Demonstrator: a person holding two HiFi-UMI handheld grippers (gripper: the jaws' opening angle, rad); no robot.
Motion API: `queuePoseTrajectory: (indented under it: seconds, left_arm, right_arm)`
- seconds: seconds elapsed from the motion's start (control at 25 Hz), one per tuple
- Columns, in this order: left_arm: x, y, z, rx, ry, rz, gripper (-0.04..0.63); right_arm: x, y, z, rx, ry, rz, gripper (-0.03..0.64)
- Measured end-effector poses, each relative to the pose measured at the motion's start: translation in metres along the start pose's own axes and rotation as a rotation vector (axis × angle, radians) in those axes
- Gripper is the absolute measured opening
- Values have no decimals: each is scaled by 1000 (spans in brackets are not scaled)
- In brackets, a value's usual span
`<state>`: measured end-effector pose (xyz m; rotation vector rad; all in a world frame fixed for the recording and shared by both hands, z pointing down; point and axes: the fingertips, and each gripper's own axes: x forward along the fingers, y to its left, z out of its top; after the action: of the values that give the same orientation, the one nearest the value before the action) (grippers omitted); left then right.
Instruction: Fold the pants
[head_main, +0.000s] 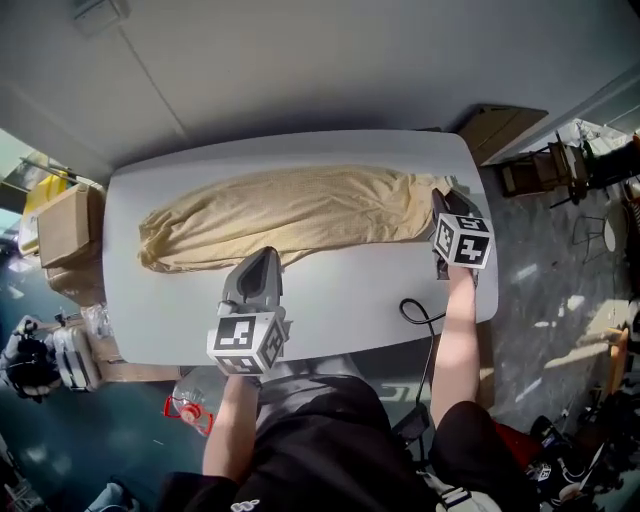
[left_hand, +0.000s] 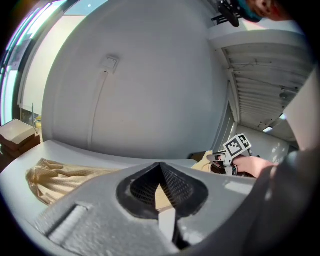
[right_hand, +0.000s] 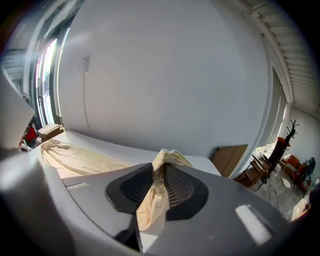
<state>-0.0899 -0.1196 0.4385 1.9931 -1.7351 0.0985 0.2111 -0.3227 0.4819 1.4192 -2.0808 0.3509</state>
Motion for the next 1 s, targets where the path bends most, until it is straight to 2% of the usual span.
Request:
queuePoseTrajectory:
  seconds: [0.2, 0.4, 0.52, 0.6, 0.68, 0.8, 1.0]
  left_arm:
    - [-26, 36, 1, -45, -38, 82, 0]
    - [-46, 62, -1, -69, -52, 148, 0]
    - [-57, 77, -7, -79, -44, 179, 0]
    - [-62, 85, -12, -87, -33, 200, 0]
    - [-66, 91, -16, -93, -21, 217, 0]
    - [-67, 96, -17, -103, -4, 240, 0]
    - [-64, 95, -27, -90, 10, 216, 0]
  right_arm:
    - [20, 76, 32, -182, -13, 72, 80]
    - [36, 178, 35, -487, -21, 180, 81]
    - [45, 245, 2, -703, 16, 267, 83]
    - [52, 284, -36, -844, 76, 325, 84]
    - [58, 310, -76, -938, 147, 369, 86]
    - [66, 324, -114, -960, 207, 392, 86]
    - [67, 325, -119, -881, 212, 419, 87]
